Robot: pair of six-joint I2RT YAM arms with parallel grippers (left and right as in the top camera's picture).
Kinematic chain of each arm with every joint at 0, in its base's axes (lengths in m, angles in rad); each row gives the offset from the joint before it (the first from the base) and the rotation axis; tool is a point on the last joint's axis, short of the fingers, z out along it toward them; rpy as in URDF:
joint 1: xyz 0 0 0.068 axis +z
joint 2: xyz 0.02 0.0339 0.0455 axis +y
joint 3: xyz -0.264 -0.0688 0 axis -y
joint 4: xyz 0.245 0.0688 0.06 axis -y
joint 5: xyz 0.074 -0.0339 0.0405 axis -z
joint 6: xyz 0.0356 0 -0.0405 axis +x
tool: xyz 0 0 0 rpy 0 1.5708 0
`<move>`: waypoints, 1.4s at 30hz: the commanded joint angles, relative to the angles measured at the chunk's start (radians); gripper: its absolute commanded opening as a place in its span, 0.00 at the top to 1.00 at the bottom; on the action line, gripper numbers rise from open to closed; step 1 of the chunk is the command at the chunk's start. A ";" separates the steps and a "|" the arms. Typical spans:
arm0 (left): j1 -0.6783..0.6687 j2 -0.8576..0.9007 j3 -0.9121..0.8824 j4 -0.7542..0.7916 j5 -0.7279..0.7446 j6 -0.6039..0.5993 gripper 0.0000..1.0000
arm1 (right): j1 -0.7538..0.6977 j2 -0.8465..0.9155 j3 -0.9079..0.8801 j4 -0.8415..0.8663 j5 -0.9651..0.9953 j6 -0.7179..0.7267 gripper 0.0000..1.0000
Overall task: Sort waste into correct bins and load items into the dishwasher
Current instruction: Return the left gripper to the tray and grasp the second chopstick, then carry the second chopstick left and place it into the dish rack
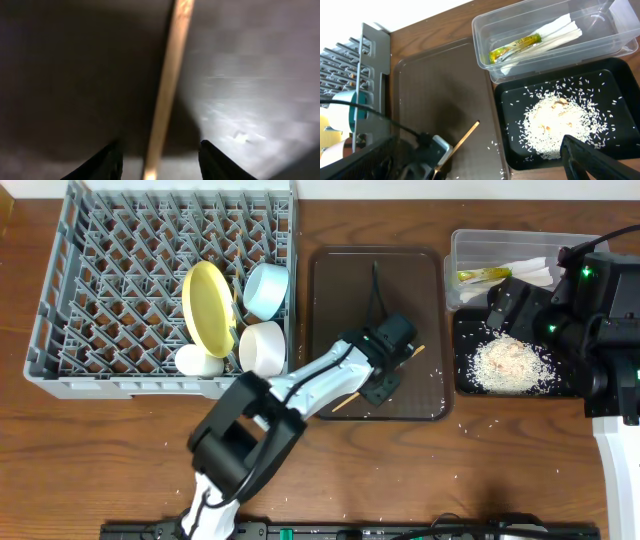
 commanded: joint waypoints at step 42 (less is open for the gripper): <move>0.478 -0.392 0.120 0.108 -0.142 0.015 0.93 | -0.005 0.002 0.012 -0.002 0.013 0.013 0.01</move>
